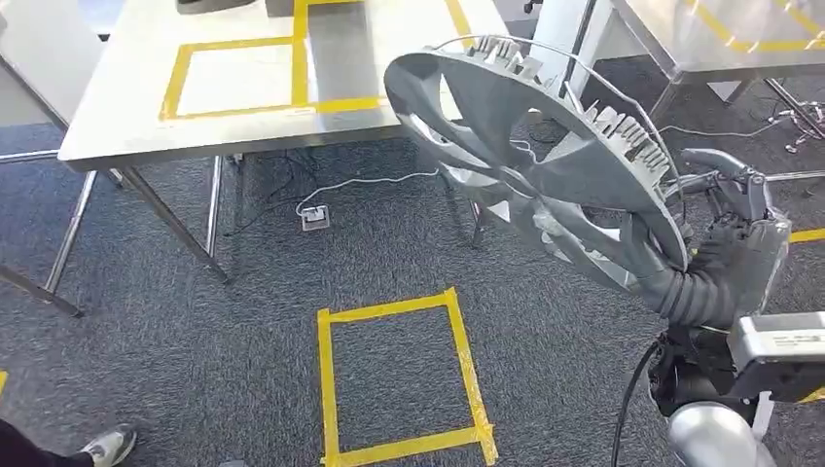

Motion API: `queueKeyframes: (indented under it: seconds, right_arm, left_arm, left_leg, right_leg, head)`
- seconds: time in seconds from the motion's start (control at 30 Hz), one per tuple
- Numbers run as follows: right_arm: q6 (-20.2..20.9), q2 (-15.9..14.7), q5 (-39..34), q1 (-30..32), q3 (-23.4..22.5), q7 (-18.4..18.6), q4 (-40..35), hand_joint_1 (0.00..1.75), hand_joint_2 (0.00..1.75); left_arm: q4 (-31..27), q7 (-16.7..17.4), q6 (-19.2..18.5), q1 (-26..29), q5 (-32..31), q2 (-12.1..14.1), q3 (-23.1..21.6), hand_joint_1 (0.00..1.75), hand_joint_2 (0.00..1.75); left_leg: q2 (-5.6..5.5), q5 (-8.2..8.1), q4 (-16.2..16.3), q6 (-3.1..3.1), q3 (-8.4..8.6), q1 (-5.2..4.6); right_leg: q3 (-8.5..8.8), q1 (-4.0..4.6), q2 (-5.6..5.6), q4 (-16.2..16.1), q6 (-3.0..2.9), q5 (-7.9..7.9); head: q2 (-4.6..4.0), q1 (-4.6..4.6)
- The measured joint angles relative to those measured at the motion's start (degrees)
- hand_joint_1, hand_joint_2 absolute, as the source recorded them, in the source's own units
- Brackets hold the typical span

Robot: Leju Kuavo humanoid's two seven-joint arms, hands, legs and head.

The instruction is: Take the parts from the cabinet and place them on the table.

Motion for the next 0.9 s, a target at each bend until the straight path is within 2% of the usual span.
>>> queueKeyframes:
  seconds: [0.1,0.13,0.17,0.2,0.23,0.27,0.3,0.37,0.4,0.43,0.47,0.5,0.53,0.57,0.6,0.63,0.67,0.7,0.73,0.77,0.8,0.83,0.87,0.9]
  right_arm:
    - [0.3,0.0,0.2,0.0,0.0,0.1,0.0,1.75,1.75]
    - [0.5,0.0,0.2,0.0,0.0,0.4,0.0,1.75,1.75]
    - [0.7,0.0,0.3,0.0,0.0,0.6,0.2,1.75,1.75]
    - [0.9,0.0,0.5,0.0,0.0,0.8,0.3,1.75,1.75]
    - [1.1,-0.1,0.7,-0.1,0.0,1.1,0.5,1.75,1.75]
    - [1.2,-0.2,1.2,-0.4,0.0,1.3,0.6,1.75,1.75]
    - [1.3,-0.2,1.4,-0.7,0.0,1.4,0.7,1.75,1.75]
    - [1.3,-0.1,1.8,-0.6,0.1,1.9,0.9,1.75,1.75]
    - [1.3,-0.1,2.1,-0.5,0.1,2.1,1.0,1.75,1.75]
    - [1.3,-0.1,2.3,-0.4,0.1,2.4,1.2,1.75,1.75]
    - [1.4,-0.1,2.3,-0.2,0.1,2.4,1.3,1.75,1.75]
    - [1.4,-0.1,2.4,-0.2,0.1,2.5,1.3,1.75,1.75]
    - [1.5,-0.2,2.4,-0.2,0.1,2.5,1.3,1.75,1.75]
    - [1.5,-0.1,2.4,-0.1,0.1,2.5,1.5,1.75,1.75]
    - [1.5,-0.1,2.4,-0.1,0.2,2.7,1.6,1.75,1.75]
    - [1.6,-0.2,2.4,0.0,0.2,3.1,1.8,1.75,1.75]
    - [1.6,-0.2,2.8,-0.1,0.1,3.1,1.7,1.75,1.75]
    - [1.8,-0.2,2.9,-0.2,0.2,3.4,1.9,1.75,1.75]
    - [1.8,-0.2,3.0,-0.3,0.2,3.4,1.9,1.75,1.75]
    - [1.7,-0.1,3.1,-0.6,0.2,3.5,1.7,1.75,1.75]
    - [1.7,-0.2,3.3,-0.9,0.2,3.5,1.7,1.75,1.75]
    - [1.7,-0.1,3.3,-1.0,0.3,3.5,1.7,1.75,1.75]
    - [1.7,-0.1,3.4,-1.0,0.4,3.5,1.7,1.75,1.75]
    - [1.7,-0.1,3.4,-1.0,0.5,3.5,1.7,1.75,1.75]
  left_arm:
    - [0.0,0.3,0.3,0.0,-0.1,0.0,0.0,0.00,1.75]
    - [0.0,0.4,0.3,-0.1,-0.1,0.0,0.0,0.00,1.75]
    - [0.0,0.6,0.3,0.0,-0.2,0.0,0.0,0.00,1.75]
    - [0.0,0.7,0.1,0.0,-0.3,0.0,0.0,0.00,1.75]
    - [0.0,0.9,-0.2,0.0,-0.5,-0.2,0.0,0.00,1.75]
    - [0.0,0.9,-0.4,0.0,-0.6,-0.1,0.0,0.00,1.75]
    - [0.0,0.9,-0.6,0.0,-0.6,-0.2,0.0,0.00,1.75]
    - [0.0,1.0,-0.8,0.2,-0.6,-0.3,0.0,0.00,1.75]
    - [0.0,1.0,-0.8,0.4,-0.6,-0.3,0.0,0.00,1.75]
    - [0.0,1.0,-0.8,0.5,-0.6,-0.5,0.0,0.00,1.75]
    - [0.0,1.0,-0.8,0.5,-0.6,-0.5,0.0,0.00,1.75]
    - [0.0,1.0,-0.8,0.4,-0.6,-0.6,-0.1,0.00,1.75]
    - [0.0,1.0,-0.8,0.4,-0.6,-0.7,0.0,0.00,1.75]
    - [0.0,1.0,-0.8,0.3,-0.6,-0.7,-0.1,0.00,1.75]
    - [0.0,1.0,-0.8,0.1,-0.5,-0.7,0.0,0.00,1.75]
    - [0.0,1.0,-0.8,-0.1,-0.5,-0.8,-0.1,0.00,1.75]
    - [-0.1,1.0,-0.8,0.0,-0.5,-1.0,-0.1,0.00,1.75]
    - [-0.1,1.0,-0.8,0.0,-0.5,-1.0,-0.1,0.00,1.75]
    - [-0.1,1.0,-0.8,0.0,-0.3,-1.0,-0.1,0.00,1.75]
    - [-0.1,1.0,-0.7,0.0,-0.3,-1.0,-0.1,0.00,1.75]
    - [-0.1,1.0,-0.7,0.0,-0.2,-1.0,-0.1,0.00,1.75]
    - [-0.1,1.0,-0.7,0.0,-0.2,-1.0,-0.1,0.00,1.75]
    - [-0.1,1.0,-0.7,0.2,-0.2,-1.0,-0.1,0.00,1.75]
    - [-0.1,1.1,-0.7,0.5,-0.1,-1.0,-0.1,0.00,1.75]
  left_leg:
    - [0.02,-0.07,0.0,-0.06,-0.02,-0.01]
    - [0.03,-0.39,0.2,0.31,-0.09,-0.29]
    - [0.09,-0.30,-0.9,1.21,0.10,-0.30]
    - [0.13,-1.32,-1.8,1.85,1.14,-0.15]
    - [0.23,-1.05,-2.5,2.20,2.69,0.11]
    - [0.58,-1.28,-2.8,2.33,3.43,0.22]
    - [0.97,-1.57,-2.8,2.44,3.89,0.24]
    - [1.73,-2.48,-2.8,1.99,4.84,0.37]
    - [2.03,-2.97,-2.8,1.67,5.41,0.49]
    - [2.18,-3.57,-2.8,1.28,6.21,0.74]
    - [2.21,-4.20,-2.7,0.71,7.22,1.13]
    - [2.17,-4.90,-2.6,0.00,8.27,1.60]
    - [2.14,-5.74,-2.6,-0.63,9.02,1.83]
    - [2.06,-6.36,-2.6,-1.17,9.57,1.87]
    - [1.67,-6.43,-2.9,-1.48,9.88,2.00]
    - [1.30,-6.53,-4.7,-2.02,10.60,2.04]
    - [1.12,-5.44,-4.6,-2.64,12.01,2.15]
    - [0.95,-4.32,-3.8,-3.12,12.01,2.12]
    - [1.17,-3.81,-1.7,-3.37,11.05,2.22]
    - [1.89,-3.62,1.2,-3.43,9.55,2.23]
    - [2.08,-3.98,5.2,-3.33,6.66,2.23]
    - [2.12,-5.43,8.6,-3.34,3.65,2.21]
    - [2.14,-8.07,11.5,-3.39,0.42,2.15]
    - [2.19,-10.43,12.5,-3.23,-1.90,2.14]
  right_leg:
    - [0.01,-0.02,0.06,-0.1,0.02,-0.02]
    - [0.23,-0.37,0.13,-1.0,0.28,0.15]
    - [0.23,-0.18,-0.08,0.5,0.90,1.29]
    - [0.38,-0.20,-0.22,0.8,1.12,1.64]
    - [-0.19,-0.06,-1.09,1.8,1.24,1.15]
    - [-1.20,0.02,-2.22,3.7,1.64,0.26]
    - [-3.21,-0.07,-2.62,6.9,1.93,-1.35]
    - [-8.09,-0.48,-3.03,14.5,2.08,-4.33]
    - [-9.64,-0.75,-3.19,16.4,2.52,-4.36]
    - [-9.86,-1.05,-3.40,15.7,3.03,-2.97]
    - [-8.96,-1.35,-3.57,12.7,3.14,-0.72]
    - [-7.37,-1.72,-3.60,8.3,3.81,1.75]
    - [-5.84,-2.25,-3.46,3.9,4.32,5.01]
    - [-5.44,-2.76,-2.50,1.6,4.91,6.96]
    - [-4.34,-2.02,-2.98,-0.5,4.23,3.53]
    - [-3.06,-1.63,-3.28,-1.0,2.86,3.92]
    - [-2.19,-1.63,-3.27,-2.2,2.10,3.73]
    - [-1.03,-1.68,-3.62,-2.7,1.35,3.24]
    - [0.51,-1.77,-3.80,-3.5,0.89,3.05]
    - [1.57,-1.76,-4.52,-3.5,0.51,2.76]
    - [2.35,-1.69,-4.65,-3.7,0.17,2.28]
    - [3.28,-1.55,-4.81,-4.2,0.15,1.89]
    - [4.14,-1.53,-4.93,-4.5,0.14,1.28]
    - [5.03,-1.55,-4.93,-4.7,0.19,0.66]
  head:
    - [0.00,-0.13]
    - [0.00,-0.13]
    - [0.00,-0.18]
    - [0.00,-0.17]
    - [0.00,-0.31]
    - [0.00,0.00]
    - [0.00,0.24]
    - [0.00,0.39]
    - [0.00,0.50]
    - [0.00,0.44]
    - [0.00,0.48]
    - [0.00,0.46]
    - [0.00,0.55]
    - [0.00,0.99]
    - [0.00,0.83]
    - [0.00,0.37]
    - [0.00,0.57]
    - [0.00,0.44]
    - [0.00,0.13]
    - [0.00,-0.28]
    - [0.00,-0.85]
    - [0.00,-1.27]
    - [0.00,-1.29]
    - [0.00,-1.42]
